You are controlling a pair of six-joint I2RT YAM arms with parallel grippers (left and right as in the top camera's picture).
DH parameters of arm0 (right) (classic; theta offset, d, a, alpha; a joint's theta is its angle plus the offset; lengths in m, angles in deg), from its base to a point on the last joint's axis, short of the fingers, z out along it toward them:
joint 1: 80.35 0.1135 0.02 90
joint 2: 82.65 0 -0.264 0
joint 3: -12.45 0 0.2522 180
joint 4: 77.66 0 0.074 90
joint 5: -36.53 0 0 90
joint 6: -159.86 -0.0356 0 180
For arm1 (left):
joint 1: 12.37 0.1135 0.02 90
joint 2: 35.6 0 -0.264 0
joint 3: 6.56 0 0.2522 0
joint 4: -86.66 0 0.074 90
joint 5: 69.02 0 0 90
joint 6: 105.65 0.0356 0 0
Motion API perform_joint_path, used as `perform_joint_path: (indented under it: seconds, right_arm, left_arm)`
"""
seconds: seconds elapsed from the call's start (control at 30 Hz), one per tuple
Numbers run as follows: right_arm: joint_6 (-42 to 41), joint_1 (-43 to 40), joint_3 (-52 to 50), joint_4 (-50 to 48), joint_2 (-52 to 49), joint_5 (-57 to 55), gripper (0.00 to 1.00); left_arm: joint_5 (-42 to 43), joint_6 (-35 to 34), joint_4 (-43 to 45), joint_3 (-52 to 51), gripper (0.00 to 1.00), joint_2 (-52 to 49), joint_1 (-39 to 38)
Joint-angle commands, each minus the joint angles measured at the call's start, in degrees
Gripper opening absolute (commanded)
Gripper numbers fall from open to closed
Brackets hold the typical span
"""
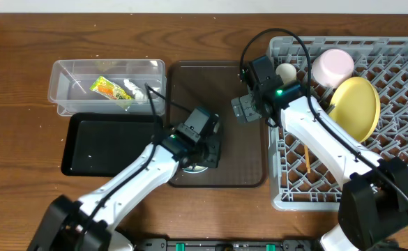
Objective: Sort waste into correct bins and load items into the dishwasher rack
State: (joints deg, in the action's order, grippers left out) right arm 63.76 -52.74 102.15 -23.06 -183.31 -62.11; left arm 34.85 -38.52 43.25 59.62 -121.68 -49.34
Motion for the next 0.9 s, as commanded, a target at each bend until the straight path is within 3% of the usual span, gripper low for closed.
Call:
perform_joint_path:
  seconds: [0.0,0.3,0.87]
  right_arm:
    - [-0.7,0.5,0.1,-0.1,0.6,-0.3,0.99]
    - [-0.7,0.5,0.1,-0.1,0.6,-0.3,0.99]
    - [-0.7,0.5,0.1,-0.1,0.6,-0.3,0.99]
  left_arm:
    - [0.5,-0.3,0.5,-0.5,0.28,-2.0,-0.1]
    - [0.4,-0.1,2.4,-0.5,0.35,-3.6,-0.1]
    - [-2.8,-0.1,3.6,-0.9,0.36,-3.9,-0.2]
